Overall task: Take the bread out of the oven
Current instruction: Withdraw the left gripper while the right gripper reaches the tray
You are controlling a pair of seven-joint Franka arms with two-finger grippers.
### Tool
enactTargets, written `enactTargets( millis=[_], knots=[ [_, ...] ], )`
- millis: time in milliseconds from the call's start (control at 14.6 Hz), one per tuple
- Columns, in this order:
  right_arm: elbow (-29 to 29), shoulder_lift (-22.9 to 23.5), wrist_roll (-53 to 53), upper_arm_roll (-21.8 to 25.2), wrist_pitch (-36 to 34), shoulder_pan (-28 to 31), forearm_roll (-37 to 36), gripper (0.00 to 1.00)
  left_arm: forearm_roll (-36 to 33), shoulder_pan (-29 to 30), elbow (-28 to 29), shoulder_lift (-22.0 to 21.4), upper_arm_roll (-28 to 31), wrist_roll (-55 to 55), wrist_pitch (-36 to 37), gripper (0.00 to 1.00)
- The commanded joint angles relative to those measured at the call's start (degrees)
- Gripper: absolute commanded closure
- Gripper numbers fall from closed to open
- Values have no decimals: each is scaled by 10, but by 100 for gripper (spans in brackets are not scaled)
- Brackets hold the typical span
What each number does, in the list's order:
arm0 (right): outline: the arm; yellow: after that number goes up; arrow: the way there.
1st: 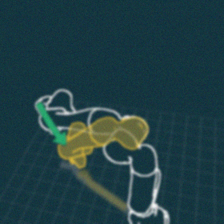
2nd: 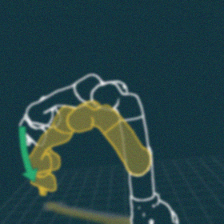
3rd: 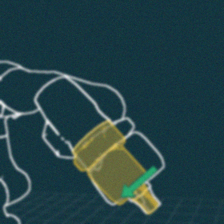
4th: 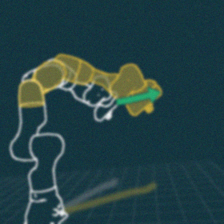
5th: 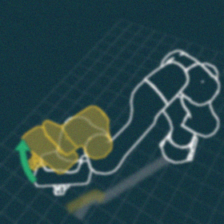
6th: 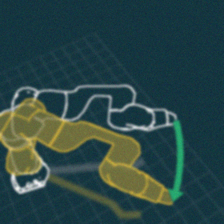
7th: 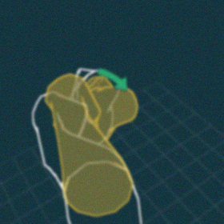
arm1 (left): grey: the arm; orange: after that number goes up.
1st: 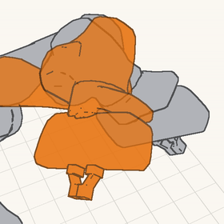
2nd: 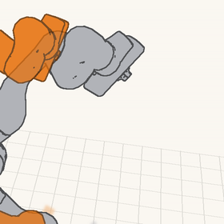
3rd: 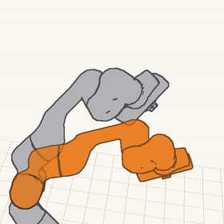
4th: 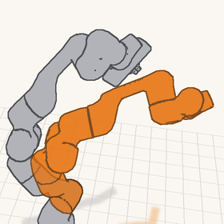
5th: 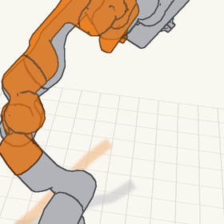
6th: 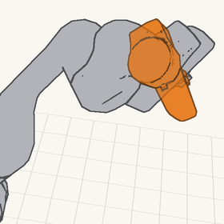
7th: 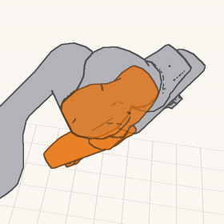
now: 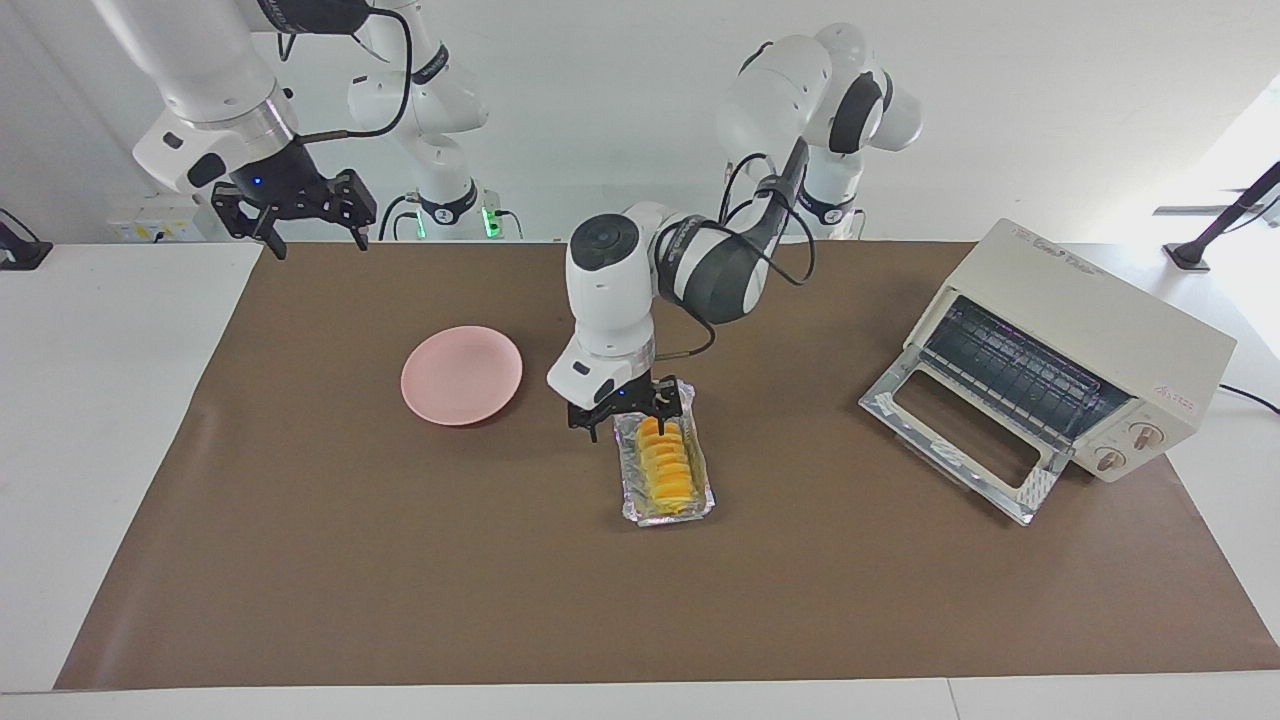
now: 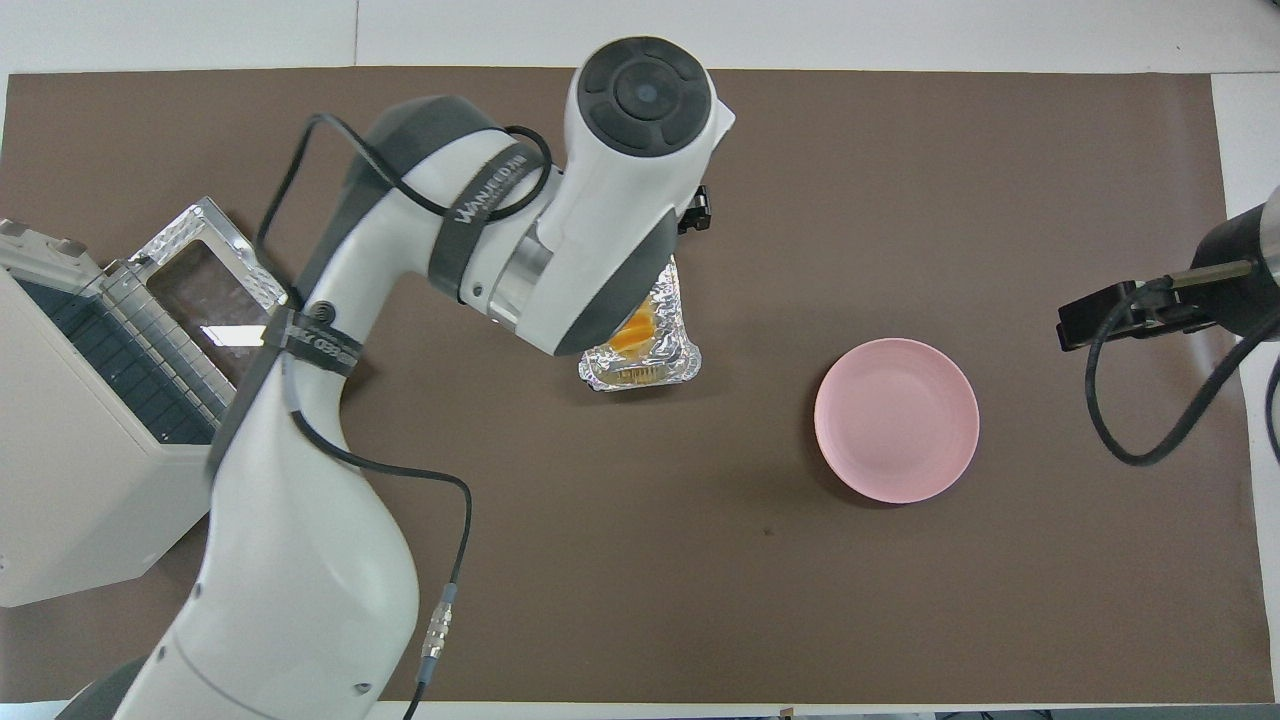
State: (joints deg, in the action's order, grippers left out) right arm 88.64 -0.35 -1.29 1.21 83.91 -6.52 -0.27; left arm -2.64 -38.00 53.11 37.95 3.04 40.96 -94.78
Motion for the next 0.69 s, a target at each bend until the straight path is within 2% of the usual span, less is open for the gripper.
enactTargets(
  millis=[0,274,411,617],
  knots=[
    [44,-12,43,1,41,-31,5,0,20,57,95,-118,-4,-47,22,0],
    [50,14,91,1,66,-68,4,0,21,147,165,-205,-3,-175,42,0],
    [48,49,129,1,98,-95,4,0,20,200,212,-254,-2,-266,61,0],
    [46,99,217,1,154,-151,4,0,20,264,289,-322,-2,-322,81,0]
  ],
)
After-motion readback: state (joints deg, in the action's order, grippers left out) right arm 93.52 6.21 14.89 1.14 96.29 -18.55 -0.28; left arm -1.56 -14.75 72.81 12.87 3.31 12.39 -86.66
